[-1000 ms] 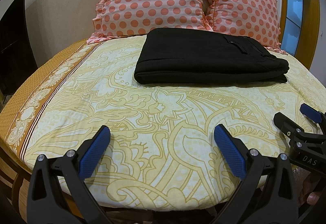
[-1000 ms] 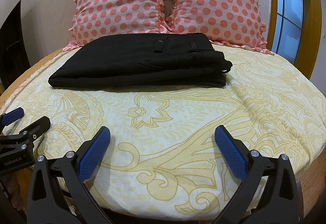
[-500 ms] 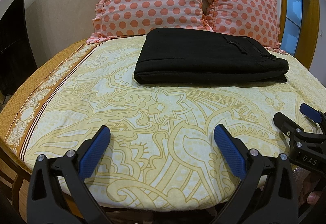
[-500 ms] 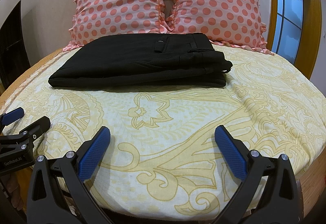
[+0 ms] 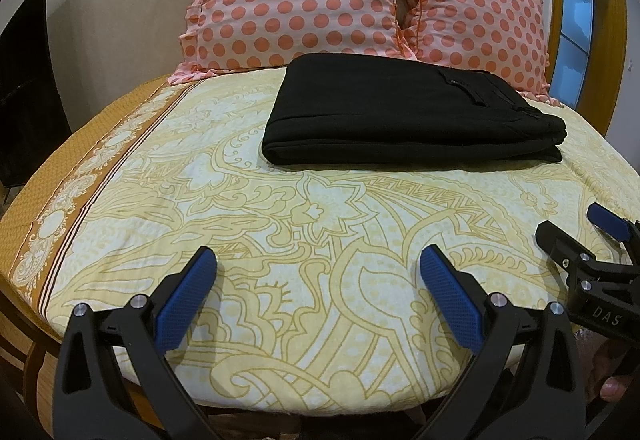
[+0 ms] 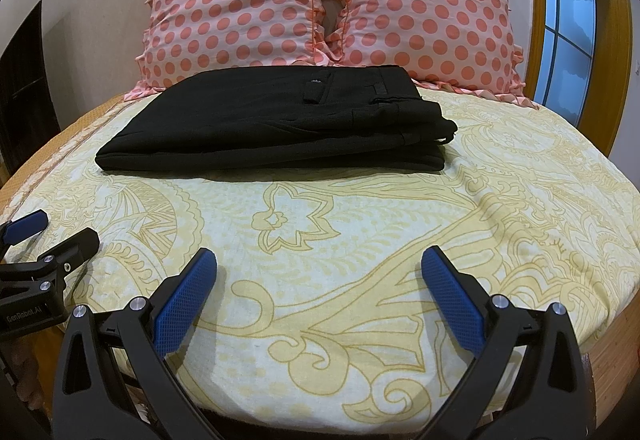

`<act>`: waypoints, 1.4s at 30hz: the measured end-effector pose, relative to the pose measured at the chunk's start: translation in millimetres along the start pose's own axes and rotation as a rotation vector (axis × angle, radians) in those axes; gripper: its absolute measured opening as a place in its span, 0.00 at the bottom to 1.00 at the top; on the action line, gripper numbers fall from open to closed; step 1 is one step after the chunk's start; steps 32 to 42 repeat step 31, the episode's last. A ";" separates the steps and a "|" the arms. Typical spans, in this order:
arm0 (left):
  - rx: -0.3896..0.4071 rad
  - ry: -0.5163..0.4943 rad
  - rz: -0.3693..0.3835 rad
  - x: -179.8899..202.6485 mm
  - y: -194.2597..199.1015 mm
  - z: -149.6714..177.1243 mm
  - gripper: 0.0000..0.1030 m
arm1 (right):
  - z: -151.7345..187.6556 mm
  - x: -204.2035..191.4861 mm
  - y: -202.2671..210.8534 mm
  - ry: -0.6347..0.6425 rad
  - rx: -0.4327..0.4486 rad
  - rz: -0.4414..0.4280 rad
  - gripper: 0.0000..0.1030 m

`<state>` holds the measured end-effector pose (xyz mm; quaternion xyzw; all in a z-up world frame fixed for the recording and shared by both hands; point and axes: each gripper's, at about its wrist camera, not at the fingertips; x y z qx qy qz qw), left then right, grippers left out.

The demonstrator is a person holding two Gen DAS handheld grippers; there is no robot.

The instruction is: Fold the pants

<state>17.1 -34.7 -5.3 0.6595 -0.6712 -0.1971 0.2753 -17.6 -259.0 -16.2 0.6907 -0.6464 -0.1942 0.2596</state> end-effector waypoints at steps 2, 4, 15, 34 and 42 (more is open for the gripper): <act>0.003 0.000 0.001 1.1 0.3 0.2 0.98 | 0.1 0.0 0.0 0.000 0.001 0.000 0.99; 0.005 0.002 0.002 2.0 0.0 0.2 0.98 | 0.0 -0.3 0.1 0.000 0.000 0.000 0.99; 0.003 0.001 0.000 2.4 0.0 0.4 0.98 | 0.1 -0.8 0.3 0.000 0.001 0.001 0.99; 0.001 -0.004 0.008 1.2 -1.7 -0.1 0.98 | 0.5 -1.1 0.3 -0.001 0.001 0.001 0.99; 0.001 -0.004 0.008 1.2 -1.7 -0.1 0.98 | 0.5 -1.1 0.3 -0.001 0.001 0.001 0.99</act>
Point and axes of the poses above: each gripper's, at about its wrist camera, not at the fingertips, and y roughly against the way its jaws point, x to its right, z to its underside, and after that the axes turned 10 degrees about y, right-handed
